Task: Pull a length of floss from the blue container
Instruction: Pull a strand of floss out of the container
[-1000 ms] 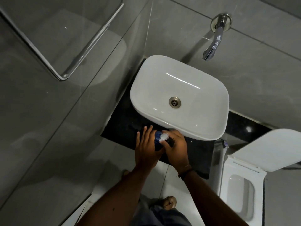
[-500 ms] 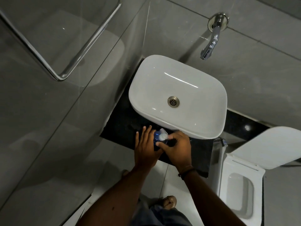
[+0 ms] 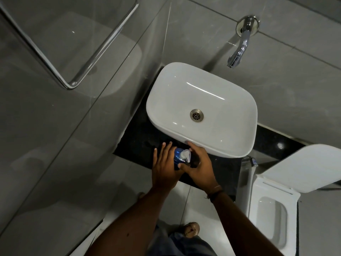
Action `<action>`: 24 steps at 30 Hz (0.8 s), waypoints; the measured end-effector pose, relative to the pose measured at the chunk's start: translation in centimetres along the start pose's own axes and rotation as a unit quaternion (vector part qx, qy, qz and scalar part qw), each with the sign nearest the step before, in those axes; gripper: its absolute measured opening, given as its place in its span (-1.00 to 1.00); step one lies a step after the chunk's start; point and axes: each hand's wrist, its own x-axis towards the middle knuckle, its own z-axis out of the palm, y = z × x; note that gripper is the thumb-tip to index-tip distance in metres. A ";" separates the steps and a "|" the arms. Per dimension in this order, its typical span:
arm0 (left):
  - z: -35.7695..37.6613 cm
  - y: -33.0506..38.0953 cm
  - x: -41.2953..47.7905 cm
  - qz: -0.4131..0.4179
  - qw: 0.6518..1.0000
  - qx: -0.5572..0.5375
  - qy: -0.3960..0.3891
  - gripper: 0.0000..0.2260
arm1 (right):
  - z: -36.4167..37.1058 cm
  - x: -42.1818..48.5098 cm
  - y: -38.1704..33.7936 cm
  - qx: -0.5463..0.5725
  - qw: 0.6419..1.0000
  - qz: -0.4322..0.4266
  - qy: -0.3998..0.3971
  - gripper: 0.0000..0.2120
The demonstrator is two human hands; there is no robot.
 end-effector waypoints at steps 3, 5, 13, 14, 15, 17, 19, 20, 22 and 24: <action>-0.1 0.0 0.0 0.000 1.000 0.004 -0.006 -0.18 | -0.1 0.5 -0.5 -0.012 0.999 -0.017 -0.034 -0.40; 0.0 -0.1 0.1 0.001 1.000 0.007 -0.007 -0.21 | -0.1 0.8 -0.7 -0.021 0.999 -0.023 -0.022 -0.58; 0.1 -0.1 0.1 -0.005 1.000 0.012 -0.011 -0.31 | 1.1 0.8 -0.8 -0.015 0.997 0.028 0.068 -0.74; 0.1 -0.1 0.0 -0.006 1.000 0.014 -0.015 -0.30 | 1.2 0.8 -0.8 -0.013 0.996 0.034 0.077 -0.74; 0.1 -0.2 0.0 -0.006 1.000 0.016 -0.017 -0.28 | 1.3 0.7 -0.8 -0.011 0.996 0.040 0.084 -0.74; 0.0 -0.1 0.0 -0.005 1.000 0.018 -0.017 -0.25 | 1.4 0.7 -1.1 -0.007 0.994 0.050 0.094 -0.70; 0.0 -0.1 0.0 -0.005 1.000 0.017 -0.018 -0.24 | 1.4 0.6 -1.4 -0.005 0.994 0.055 0.097 -0.64; 0.0 -0.1 0.1 -0.007 1.000 0.016 -0.018 -0.25 | 1.4 0.6 -1.4 -0.004 0.994 0.057 0.096 -0.63; 0.1 -0.1 0.1 -0.010 1.000 0.014 -0.015 -0.28 | 1.3 0.6 -1.5 0.001 0.995 0.056 0.086 -0.64; 0.1 -0.1 0.0 -0.012 1.000 0.011 -0.014 -0.33 | 1.0 0.4 -1.4 0.001 0.997 0.053 0.064 -0.64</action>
